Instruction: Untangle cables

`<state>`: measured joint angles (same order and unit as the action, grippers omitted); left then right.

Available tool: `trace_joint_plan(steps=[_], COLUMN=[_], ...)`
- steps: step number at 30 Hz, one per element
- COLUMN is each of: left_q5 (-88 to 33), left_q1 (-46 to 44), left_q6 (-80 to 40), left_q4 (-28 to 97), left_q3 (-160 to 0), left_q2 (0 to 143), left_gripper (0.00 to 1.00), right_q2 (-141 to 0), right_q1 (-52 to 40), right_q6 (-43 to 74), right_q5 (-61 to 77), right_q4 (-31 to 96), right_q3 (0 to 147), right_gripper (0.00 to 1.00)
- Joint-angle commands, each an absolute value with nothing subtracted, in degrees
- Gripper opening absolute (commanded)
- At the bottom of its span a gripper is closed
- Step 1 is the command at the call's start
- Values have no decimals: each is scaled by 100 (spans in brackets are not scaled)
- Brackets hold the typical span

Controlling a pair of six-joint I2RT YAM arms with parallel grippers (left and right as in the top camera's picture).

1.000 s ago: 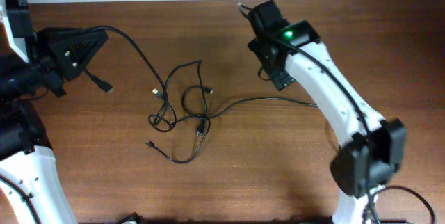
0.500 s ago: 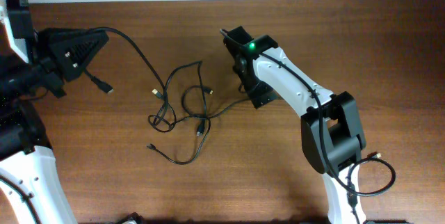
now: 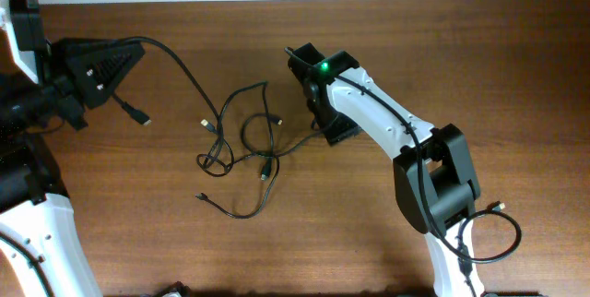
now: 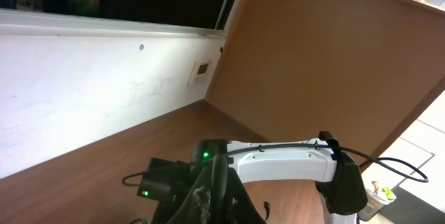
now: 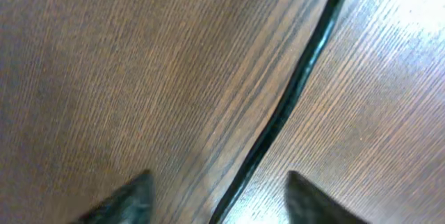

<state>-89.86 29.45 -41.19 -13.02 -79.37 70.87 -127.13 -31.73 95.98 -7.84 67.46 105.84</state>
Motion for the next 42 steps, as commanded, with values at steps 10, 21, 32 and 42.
trace_joint_plan(steps=[10,21,32,42], left_q5=[-9013,-9011,-9013,-8993], left_q1=[2978,2978,2978,3573], left_q6=[-4029,-4027,-4025,-3900], left_q4=[-1293,-1297,-1280,-1273], left_q3=[-7975,-7975,-7975,-7975], left_q2=[7004,7006,7006,7006], left_gripper=[0,0,0,0], right_q2=[-12713,-11957,-10416,-9456], right_q1=[-3197,-3205,-3315,-3131], right_q6=[9697,8433,5642,3979], right_q5=[-812,-1365,-1968,-2506], right_q4=[6357,6928,8632,8892], right_q3=[10119,10781,13493,13974], right_gripper=[49,4,4,4])
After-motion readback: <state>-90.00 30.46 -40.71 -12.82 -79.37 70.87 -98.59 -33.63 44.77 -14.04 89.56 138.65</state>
